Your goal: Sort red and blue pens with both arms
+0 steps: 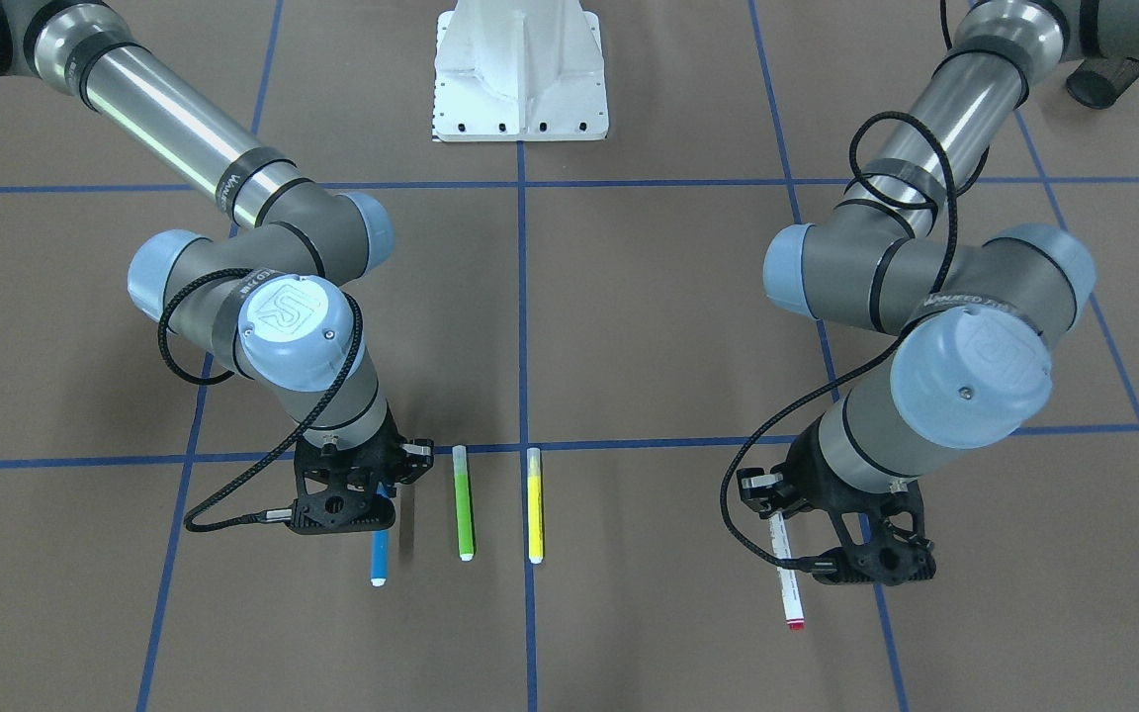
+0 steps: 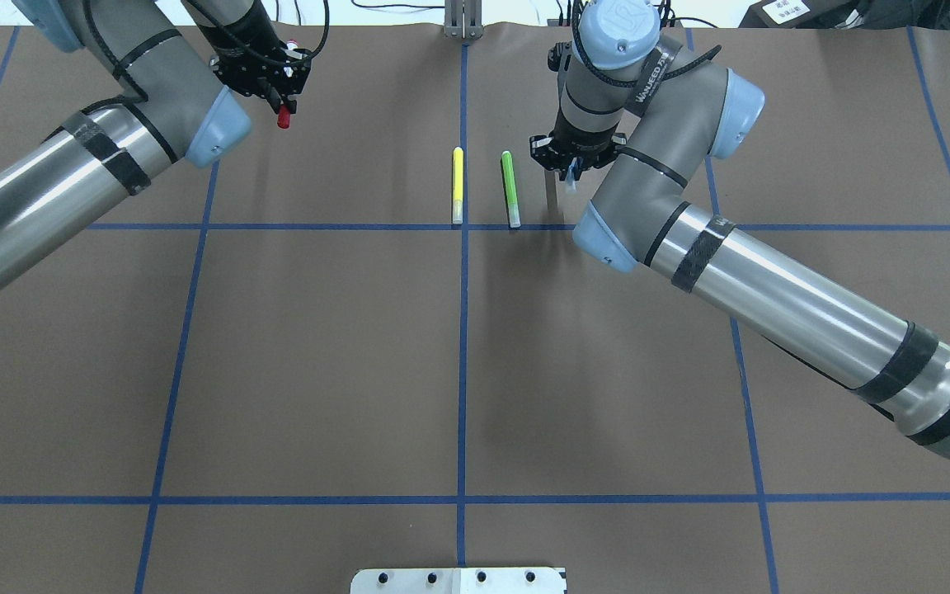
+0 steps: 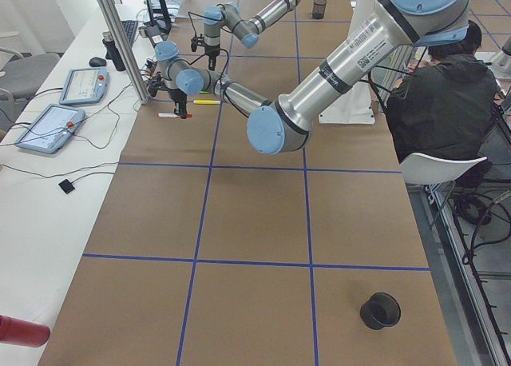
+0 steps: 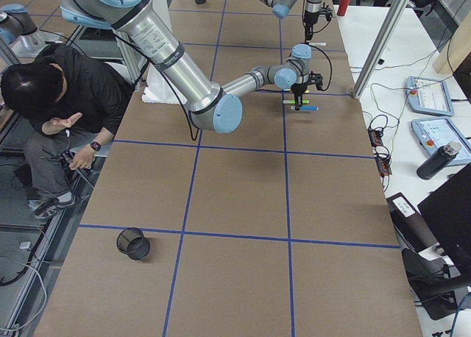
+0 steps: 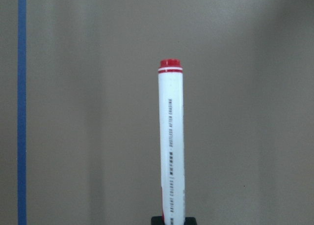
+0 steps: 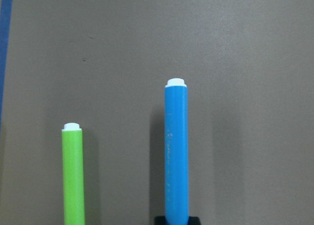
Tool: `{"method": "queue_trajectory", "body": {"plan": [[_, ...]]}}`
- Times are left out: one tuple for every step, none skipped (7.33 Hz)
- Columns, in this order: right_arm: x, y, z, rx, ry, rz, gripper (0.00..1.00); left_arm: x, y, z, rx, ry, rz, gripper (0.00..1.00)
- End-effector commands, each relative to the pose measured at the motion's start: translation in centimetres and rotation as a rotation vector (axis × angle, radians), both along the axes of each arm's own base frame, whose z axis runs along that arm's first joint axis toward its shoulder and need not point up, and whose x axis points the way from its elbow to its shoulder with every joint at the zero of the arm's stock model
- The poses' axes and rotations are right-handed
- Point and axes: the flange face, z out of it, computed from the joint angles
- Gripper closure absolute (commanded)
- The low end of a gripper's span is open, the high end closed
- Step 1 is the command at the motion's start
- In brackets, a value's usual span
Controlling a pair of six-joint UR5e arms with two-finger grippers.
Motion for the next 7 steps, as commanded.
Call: {"method": "queue_trajectory", "body": {"plan": [[5.1,0.4,0.3,0.023,0.096,-0.090,1.00,-4.3,-0.4,2.6,0.002,-0.031,-0.010,1.00],[8.8,0.8,2.8,0.038,0.131,-0.124,1.00,-8.5,-0.8,3.6,0.033,-0.066,0.016,1.00],[12.5,1.6,5.5,0.054,0.159,-0.153,1.00,-13.0,-0.9,4.2,0.061,-0.099,0.038,1.00],[15.6,2.7,7.6,0.059,0.204,-0.222,1.00,-16.9,0.6,5.6,0.052,-0.123,0.037,1.00],[18.0,3.5,8.2,0.062,0.252,-0.314,1.00,-19.0,4.5,6.8,0.035,-0.135,0.045,1.00],[21.5,4.0,9.8,0.051,0.283,-0.358,1.00,-21.3,7.8,7.7,0.030,-0.152,0.062,1.00],[24.4,5.9,13.0,0.048,0.300,-0.400,1.00,-23.2,11.0,10.0,0.020,-0.178,0.104,1.00]]}}
